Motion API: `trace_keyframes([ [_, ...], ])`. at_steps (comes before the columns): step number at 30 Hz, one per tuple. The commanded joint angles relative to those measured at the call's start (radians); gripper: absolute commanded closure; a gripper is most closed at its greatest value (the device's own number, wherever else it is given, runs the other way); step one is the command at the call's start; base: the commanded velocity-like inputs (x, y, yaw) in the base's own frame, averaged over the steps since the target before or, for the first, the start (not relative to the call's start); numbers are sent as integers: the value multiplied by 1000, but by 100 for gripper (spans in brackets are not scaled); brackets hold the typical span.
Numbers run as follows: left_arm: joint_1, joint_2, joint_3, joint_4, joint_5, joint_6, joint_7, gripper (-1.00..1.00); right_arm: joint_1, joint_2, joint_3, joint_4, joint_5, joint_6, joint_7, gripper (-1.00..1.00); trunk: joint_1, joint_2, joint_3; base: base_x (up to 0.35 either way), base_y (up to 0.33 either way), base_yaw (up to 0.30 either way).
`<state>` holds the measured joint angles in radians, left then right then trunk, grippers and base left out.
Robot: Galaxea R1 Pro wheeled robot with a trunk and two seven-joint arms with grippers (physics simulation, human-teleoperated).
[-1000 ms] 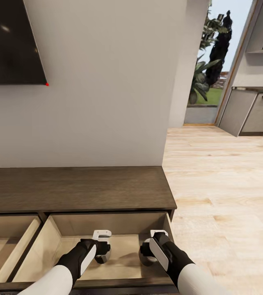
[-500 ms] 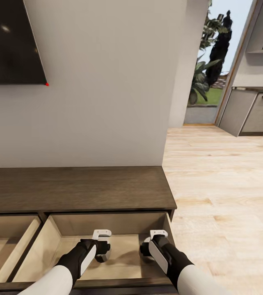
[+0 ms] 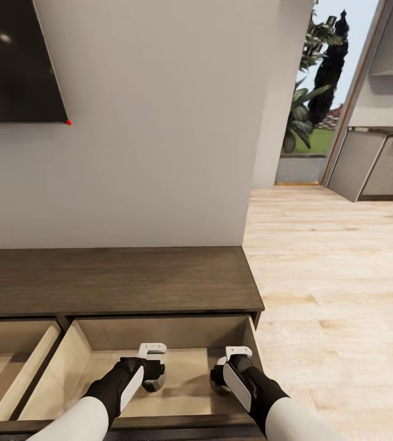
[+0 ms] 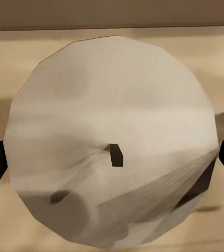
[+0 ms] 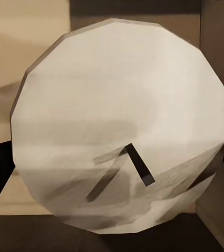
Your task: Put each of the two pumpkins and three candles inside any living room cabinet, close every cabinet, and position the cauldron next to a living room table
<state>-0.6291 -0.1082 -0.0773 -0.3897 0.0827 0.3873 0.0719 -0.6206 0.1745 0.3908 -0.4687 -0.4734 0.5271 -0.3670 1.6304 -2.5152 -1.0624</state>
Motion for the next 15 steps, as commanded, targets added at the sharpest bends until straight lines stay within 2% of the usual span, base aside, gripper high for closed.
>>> trace_keyframes([
  [1,0,1,-9,-2,8,5,10,100,-1,0,4,-1,-8,2,-7,100,0,0,-1,0,0,0],
  [6,0,1,-9,-2,8,4,9,100,-1,0,7,-7,-8,1,-1,100,0,0,-1,0,0,0],
  [9,0,1,-9,-2,8,4,9,100,-1,0,25,-12,-8,0,2,100,1,-1,-13,0,0,0],
  [15,0,1,-9,-2,8,4,9,100,-1,0,43,-14,-8,-17,28,100,1,-1,-13,0,0,0],
])
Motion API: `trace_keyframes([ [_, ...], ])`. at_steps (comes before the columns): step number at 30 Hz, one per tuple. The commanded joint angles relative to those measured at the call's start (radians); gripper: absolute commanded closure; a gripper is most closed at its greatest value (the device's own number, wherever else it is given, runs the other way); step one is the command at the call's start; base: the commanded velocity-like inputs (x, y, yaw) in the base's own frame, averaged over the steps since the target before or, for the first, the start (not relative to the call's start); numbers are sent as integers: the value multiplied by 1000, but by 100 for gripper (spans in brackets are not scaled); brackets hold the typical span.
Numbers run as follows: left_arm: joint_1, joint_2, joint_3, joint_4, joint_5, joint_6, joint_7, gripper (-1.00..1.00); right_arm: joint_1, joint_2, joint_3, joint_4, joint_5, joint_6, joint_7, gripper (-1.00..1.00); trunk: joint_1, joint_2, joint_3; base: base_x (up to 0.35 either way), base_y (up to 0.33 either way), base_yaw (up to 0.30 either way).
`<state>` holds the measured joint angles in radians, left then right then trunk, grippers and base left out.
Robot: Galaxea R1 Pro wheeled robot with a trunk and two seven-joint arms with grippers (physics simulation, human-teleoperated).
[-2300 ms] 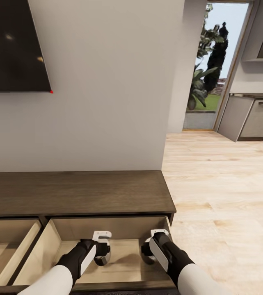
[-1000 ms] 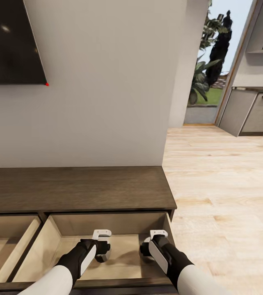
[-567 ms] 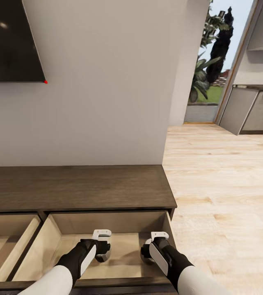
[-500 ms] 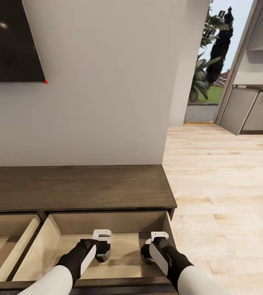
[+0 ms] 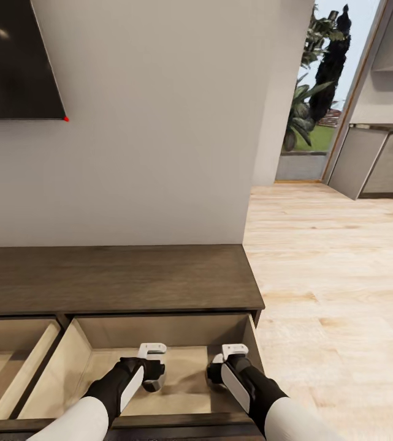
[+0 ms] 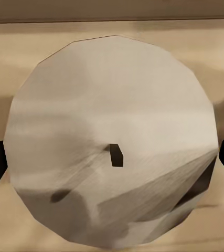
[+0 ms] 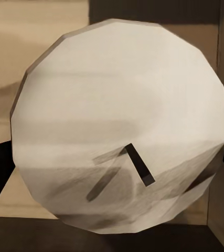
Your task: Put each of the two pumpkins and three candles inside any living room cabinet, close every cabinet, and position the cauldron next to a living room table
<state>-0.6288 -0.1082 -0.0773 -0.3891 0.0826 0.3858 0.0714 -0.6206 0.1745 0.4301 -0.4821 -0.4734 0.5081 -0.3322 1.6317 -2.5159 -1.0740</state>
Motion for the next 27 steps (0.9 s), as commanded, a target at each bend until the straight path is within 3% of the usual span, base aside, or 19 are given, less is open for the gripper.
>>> trace_keyframes([
  [1,0,1,-9,-2,8,5,10,100,-1,0,5,-1,-8,1,-4,100,0,0,-1,0,0,0],
  [14,0,1,-9,-2,8,5,10,100,-1,0,9,-3,-9,-1,1,100,1,-1,-13,0,0,0],
  [19,0,1,-9,-2,8,5,10,100,-1,0,9,-3,-10,0,1,100,3,-2,-32,0,0,0],
  [27,0,-3,-9,-4,8,5,9,100,-1,0,9,-3,-10,0,1,100,3,-2,-32,0,0,0],
])
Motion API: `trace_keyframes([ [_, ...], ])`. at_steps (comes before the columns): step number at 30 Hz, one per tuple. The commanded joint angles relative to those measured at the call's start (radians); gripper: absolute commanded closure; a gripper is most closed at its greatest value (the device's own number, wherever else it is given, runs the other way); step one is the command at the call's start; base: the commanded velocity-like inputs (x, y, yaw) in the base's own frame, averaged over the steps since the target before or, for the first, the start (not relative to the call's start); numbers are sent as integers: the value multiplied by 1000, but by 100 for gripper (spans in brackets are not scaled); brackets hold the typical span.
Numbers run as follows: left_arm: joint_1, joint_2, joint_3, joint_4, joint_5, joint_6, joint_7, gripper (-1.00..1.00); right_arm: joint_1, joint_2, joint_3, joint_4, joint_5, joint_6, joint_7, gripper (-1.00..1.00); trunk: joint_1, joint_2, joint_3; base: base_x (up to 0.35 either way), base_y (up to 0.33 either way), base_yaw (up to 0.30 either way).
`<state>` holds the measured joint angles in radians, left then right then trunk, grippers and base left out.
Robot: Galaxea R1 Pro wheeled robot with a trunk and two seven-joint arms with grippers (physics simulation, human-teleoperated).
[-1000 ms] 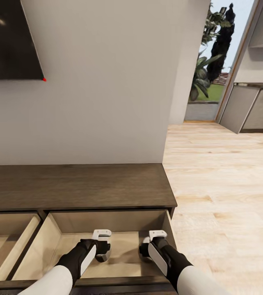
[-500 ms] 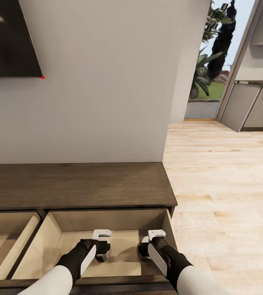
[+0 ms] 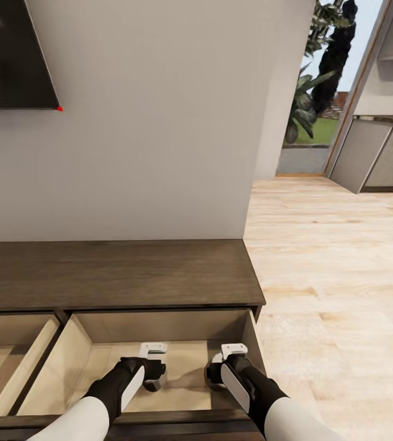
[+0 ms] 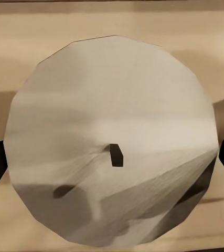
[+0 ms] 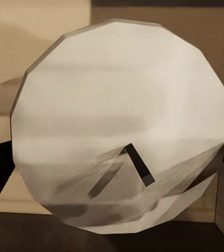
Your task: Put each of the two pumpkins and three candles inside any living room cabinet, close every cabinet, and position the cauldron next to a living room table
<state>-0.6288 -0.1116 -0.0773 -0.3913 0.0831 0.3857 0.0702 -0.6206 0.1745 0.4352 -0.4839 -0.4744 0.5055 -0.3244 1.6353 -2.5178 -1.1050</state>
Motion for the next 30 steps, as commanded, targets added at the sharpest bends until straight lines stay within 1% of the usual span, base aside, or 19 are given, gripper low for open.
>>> trace_keyframes([
  [1,0,-1,-9,-2,7,5,10,100,-1,0,3,-1,-9,2,-7,100,0,0,-1,0,0,0],
  [8,0,-5,-10,-4,6,3,9,100,-1,0,3,0,-9,2,-7,100,0,0,-1,0,0,0],
  [11,0,-6,-10,-3,5,-14,9,100,-1,0,3,0,-9,2,-7,100,1,-1,-12,0,0,0],
  [21,0,-6,-10,-3,4,-24,10,100,-1,0,3,0,-9,2,-7,100,1,-1,-12,0,0,0],
  [22,0,-6,-10,-3,4,-24,10,100,-1,0,3,0,-9,2,-7,-100,1,-1,-12,0,0,0],
  [30,0,-6,-10,-3,4,-24,10,100,-1,0,3,1,-9,2,-7,-100,1,-1,-12,0,0,0],
])
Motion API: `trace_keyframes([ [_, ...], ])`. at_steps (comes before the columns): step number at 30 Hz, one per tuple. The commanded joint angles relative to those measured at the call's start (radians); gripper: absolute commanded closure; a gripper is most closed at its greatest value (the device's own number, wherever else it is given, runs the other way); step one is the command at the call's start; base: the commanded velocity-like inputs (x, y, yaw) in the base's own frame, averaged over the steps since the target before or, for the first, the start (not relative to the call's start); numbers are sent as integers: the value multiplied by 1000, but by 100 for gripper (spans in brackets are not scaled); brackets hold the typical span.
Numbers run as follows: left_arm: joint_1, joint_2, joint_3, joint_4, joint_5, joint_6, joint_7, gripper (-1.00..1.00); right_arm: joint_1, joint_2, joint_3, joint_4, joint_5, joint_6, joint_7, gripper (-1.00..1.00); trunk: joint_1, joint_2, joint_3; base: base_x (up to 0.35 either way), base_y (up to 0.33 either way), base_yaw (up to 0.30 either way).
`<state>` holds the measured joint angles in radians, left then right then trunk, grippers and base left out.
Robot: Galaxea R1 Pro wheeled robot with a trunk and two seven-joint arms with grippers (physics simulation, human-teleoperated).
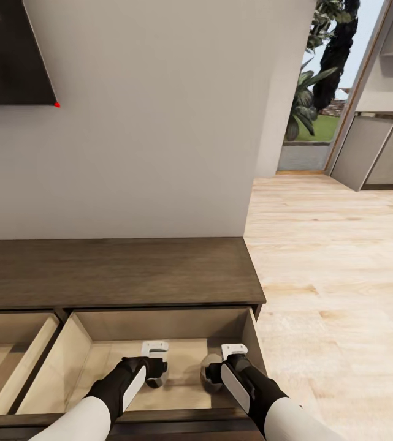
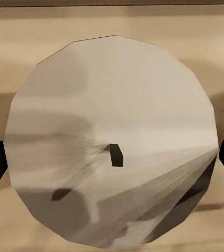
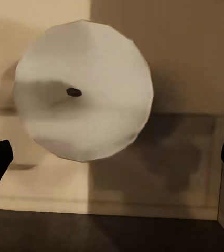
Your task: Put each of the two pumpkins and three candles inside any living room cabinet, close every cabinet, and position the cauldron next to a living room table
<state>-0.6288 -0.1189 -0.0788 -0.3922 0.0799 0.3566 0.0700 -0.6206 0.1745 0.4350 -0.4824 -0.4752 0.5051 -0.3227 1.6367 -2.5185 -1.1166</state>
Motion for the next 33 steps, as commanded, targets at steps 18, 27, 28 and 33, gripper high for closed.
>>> trace_keyframes([
  [18,0,2,-9,-2,8,4,8,-100,-1,0,4,-1,-8,3,-9,-100,0,0,-1,0,0,0],
  [27,0,2,-9,-2,8,4,10,-100,-1,0,4,-1,-8,2,-9,-100,-3,1,26,0,0,0],
  [28,0,2,-9,-2,8,4,9,-100,-1,0,4,-1,-8,2,-9,-100,-4,1,30,0,0,0],
  [33,0,2,-10,-2,8,5,1,-100,-1,0,4,-2,-8,0,-9,-100,-6,3,49,0,0,0],
])
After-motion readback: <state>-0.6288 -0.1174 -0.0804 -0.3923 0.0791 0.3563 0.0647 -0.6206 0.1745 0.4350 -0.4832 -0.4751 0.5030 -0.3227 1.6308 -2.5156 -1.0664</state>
